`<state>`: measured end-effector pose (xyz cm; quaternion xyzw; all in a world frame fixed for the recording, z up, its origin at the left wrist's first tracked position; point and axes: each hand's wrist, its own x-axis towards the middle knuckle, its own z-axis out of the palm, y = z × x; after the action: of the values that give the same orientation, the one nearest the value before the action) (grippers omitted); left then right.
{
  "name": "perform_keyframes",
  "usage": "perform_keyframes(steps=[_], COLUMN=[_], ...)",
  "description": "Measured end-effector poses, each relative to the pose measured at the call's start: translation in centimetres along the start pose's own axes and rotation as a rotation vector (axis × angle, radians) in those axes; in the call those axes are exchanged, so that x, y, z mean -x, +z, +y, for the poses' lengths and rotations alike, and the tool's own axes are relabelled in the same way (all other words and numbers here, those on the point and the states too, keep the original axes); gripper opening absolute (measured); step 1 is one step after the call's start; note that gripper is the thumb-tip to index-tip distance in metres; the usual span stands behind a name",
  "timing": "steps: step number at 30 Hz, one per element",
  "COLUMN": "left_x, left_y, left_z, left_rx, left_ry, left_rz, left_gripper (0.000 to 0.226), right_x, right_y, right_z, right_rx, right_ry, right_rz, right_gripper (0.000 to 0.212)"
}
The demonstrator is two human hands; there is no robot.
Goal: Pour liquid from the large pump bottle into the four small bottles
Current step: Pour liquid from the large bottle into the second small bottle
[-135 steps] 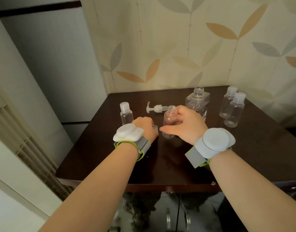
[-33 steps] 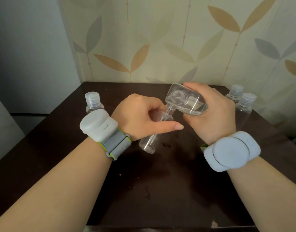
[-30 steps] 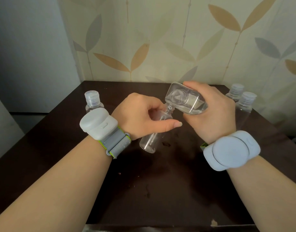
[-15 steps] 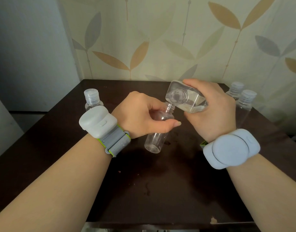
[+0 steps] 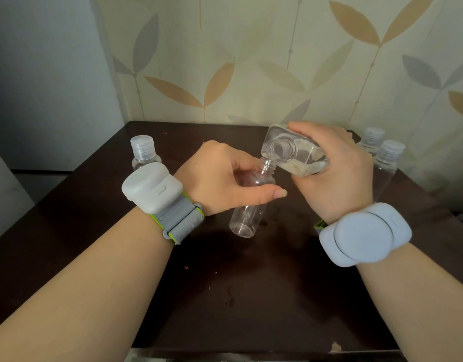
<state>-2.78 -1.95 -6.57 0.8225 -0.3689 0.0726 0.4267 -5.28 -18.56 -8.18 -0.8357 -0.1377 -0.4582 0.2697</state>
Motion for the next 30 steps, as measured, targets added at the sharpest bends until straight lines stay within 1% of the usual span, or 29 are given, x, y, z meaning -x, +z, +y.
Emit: perform_keyframes(steps=[8, 12, 19, 24, 26, 28, 30], left_x=[0.04, -0.02, 0.07, -0.03, -0.01, 0.03, 0.05], left_y=[-0.02, -0.03, 0.03, 0.09, 0.07, 0.04, 0.02], left_z=[0.12, -0.01, 0.26, 0.21, 0.21, 0.27, 0.31], left_rx=[-0.012, -0.045, -0.03, -0.055, -0.057, -0.042, -0.03], left_ry=[0.002, -0.011, -0.033, -0.042, -0.03, -0.024, -0.029], left_rz=[-0.016, -0.019, -0.025, -0.005, -0.011, -0.012, -0.017], left_gripper=[0.054, 0.052, 0.057, 0.046, 0.049, 0.055, 0.056], right_x=[0.02, -0.09, -0.02, -0.04, -0.03, -0.03, -0.01], right_y=[0.02, -0.1, 0.01, -0.05, -0.06, -0.01, 0.06], right_z=[0.09, 0.13, 0.12, 0.13, 0.12, 0.07, 0.05], right_rx=[0.013, 0.027, 0.031, 0.04, 0.029, 0.016, 0.013], right_ry=[-0.013, -0.013, -0.005, -0.004, 0.002, 0.0, 0.004], right_rz=[0.003, 0.005, 0.013, 0.01, 0.017, 0.019, 0.016], right_gripper=[0.042, 0.044, 0.045, 0.046, 0.044, 0.042, 0.043])
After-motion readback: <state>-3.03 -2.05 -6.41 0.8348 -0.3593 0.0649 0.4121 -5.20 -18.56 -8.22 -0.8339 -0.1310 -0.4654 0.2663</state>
